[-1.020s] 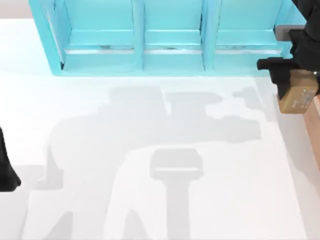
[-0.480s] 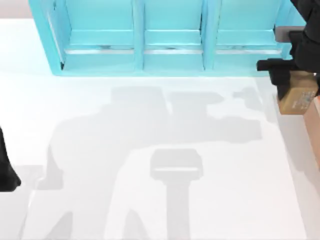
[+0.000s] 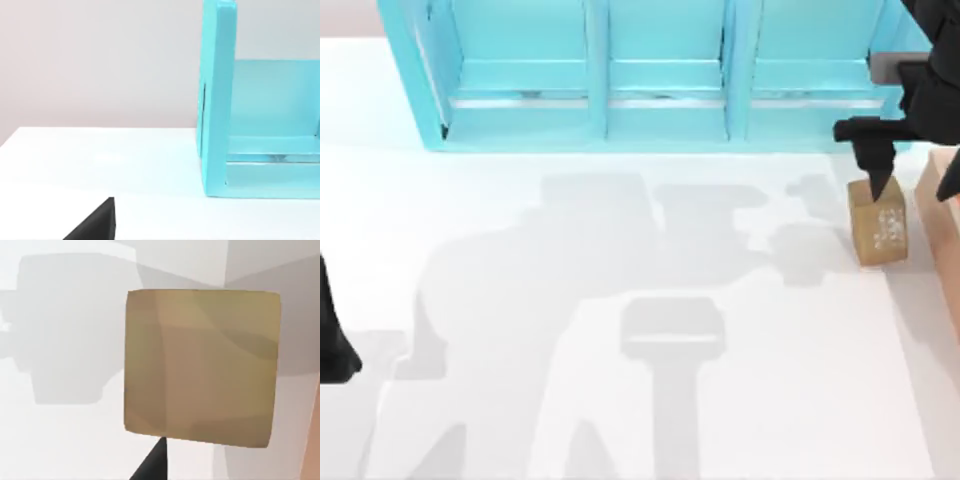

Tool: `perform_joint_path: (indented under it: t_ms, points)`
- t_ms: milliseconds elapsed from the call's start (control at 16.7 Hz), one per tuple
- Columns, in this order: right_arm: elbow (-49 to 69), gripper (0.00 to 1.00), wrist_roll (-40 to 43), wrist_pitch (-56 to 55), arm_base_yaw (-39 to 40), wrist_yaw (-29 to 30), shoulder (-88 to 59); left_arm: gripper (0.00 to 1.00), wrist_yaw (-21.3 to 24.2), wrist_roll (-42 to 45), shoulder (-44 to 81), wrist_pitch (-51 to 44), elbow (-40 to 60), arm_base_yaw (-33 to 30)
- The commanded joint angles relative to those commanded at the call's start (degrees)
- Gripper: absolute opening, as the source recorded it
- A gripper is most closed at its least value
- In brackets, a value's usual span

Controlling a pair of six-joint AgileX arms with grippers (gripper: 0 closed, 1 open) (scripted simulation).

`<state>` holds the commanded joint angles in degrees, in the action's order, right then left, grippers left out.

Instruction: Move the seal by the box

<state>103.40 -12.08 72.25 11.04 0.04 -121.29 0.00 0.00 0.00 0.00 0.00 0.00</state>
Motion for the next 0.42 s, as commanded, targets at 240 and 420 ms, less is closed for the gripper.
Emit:
perform_joint_path:
  t_ms: [240,420]
  points:
    - [0.00,1.00,0.00,0.00,0.00,0.00,0.00,1.00,0.00,0.00,0.00,0.00,0.00,0.00]
    - [0.00,1.00,0.00,0.00,0.00,0.00,0.00,1.00,0.00,0.00,0.00,0.00,0.00,0.00]
